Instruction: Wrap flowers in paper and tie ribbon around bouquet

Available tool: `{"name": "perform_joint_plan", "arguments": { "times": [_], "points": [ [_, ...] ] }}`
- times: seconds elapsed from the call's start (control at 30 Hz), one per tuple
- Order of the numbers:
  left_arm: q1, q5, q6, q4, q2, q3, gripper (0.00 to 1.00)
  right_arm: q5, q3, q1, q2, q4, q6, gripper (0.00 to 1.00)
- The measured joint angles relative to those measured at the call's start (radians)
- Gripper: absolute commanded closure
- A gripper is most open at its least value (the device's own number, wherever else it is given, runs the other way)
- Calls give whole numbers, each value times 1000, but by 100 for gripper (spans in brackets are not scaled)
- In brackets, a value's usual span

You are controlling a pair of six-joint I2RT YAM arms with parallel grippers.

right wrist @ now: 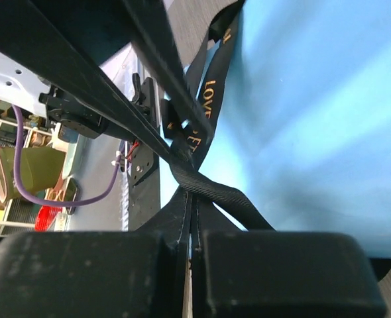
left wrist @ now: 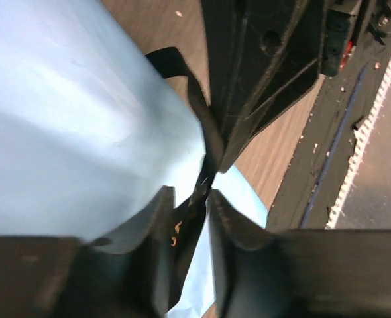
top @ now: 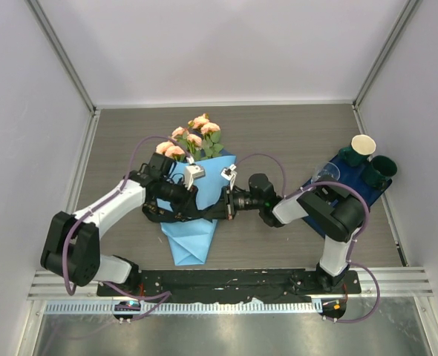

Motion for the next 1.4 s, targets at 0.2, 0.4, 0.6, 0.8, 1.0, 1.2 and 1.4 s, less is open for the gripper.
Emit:
{"name": "perform_joint_plan", "arguments": {
  "times": [0.2, 0.4, 0.6, 0.8, 1.0, 1.2, 1.4],
  "points": [
    [58, -79, -217, 82, -46, -5, 15, 43, -27, 2, -19, -61, 29, 100],
    [178, -402, -517, 68, -172, 7, 20, 101, -18, 2, -58, -192, 14, 100],
    [365, -727, -699, -76, -67, 149, 53, 140, 23, 10, -65, -285, 3, 100],
    [522, -758, -737, -76, 113, 155, 33, 159, 55, 23, -65, -334, -10, 100],
    [520, -756, -868, -75, 265, 213, 32, 170, 60, 28, -65, -354, -13, 100],
    [529, -784, -1082, -72, 339, 271, 26, 181, 65, 37, -65, -385, -25, 100],
    [539, -746, -1282, -74, 422, 311, 27, 191, 65, 42, -65, -409, -43, 100]
  ]
}}
